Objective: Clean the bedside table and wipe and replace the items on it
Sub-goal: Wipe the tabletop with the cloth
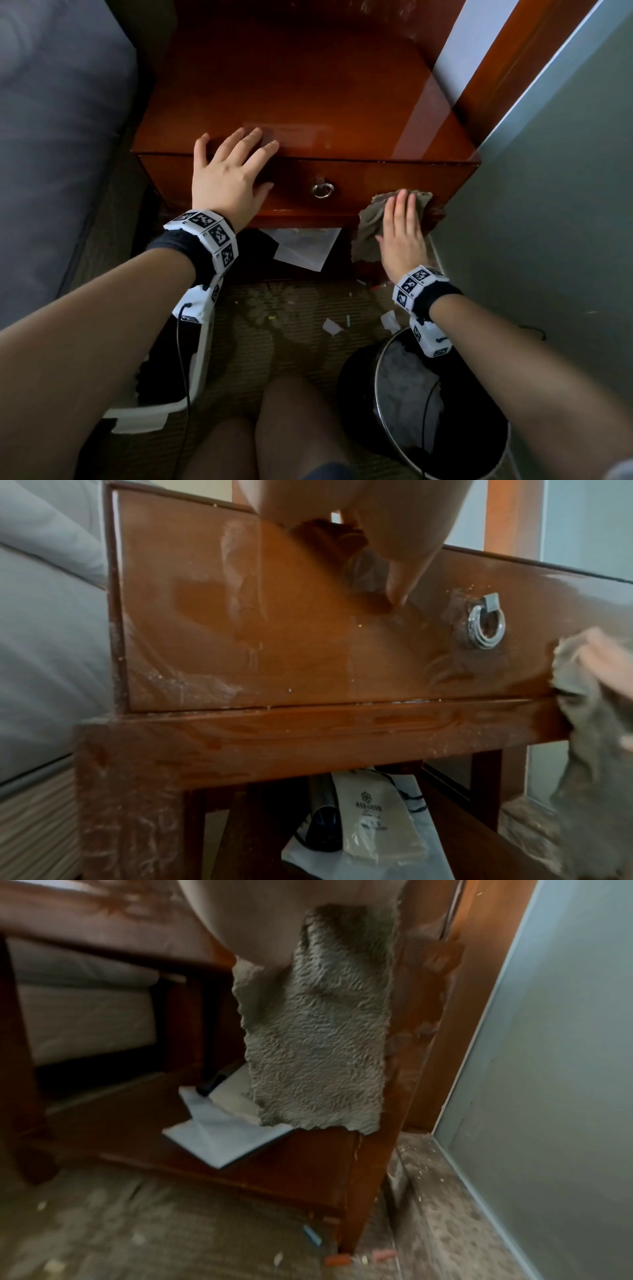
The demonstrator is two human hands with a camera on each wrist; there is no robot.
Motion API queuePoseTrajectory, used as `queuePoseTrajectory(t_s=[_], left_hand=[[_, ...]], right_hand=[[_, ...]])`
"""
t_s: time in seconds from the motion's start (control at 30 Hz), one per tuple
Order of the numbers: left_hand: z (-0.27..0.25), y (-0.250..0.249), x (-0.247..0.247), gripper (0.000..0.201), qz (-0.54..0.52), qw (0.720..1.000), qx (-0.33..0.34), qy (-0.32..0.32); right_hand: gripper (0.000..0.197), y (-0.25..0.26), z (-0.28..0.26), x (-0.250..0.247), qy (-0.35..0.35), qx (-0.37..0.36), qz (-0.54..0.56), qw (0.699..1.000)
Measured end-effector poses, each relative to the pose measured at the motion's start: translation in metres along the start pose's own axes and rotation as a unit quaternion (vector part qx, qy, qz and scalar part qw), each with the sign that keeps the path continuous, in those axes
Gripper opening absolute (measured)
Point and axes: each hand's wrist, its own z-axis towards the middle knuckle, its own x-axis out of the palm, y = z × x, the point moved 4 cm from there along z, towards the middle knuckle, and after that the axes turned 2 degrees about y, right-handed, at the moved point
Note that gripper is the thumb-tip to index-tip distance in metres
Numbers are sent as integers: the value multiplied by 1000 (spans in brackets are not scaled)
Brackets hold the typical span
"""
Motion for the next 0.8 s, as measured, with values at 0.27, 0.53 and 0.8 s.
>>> queuePoseTrajectory(t_s=[0.27, 0.53, 0.8], left_hand=[[-1, 0, 1, 53, 3, 1000, 2, 1], [-1, 1, 0, 54, 2, 1000, 3, -1], [-1, 1, -3, 59, 2, 1000, 3, 18]], right_hand=[[92, 30, -6, 11, 33, -69, -33, 996], [86, 81, 1, -8, 64, -212, -51, 974], [70, 149, 17, -39, 100, -361, -38, 927]])
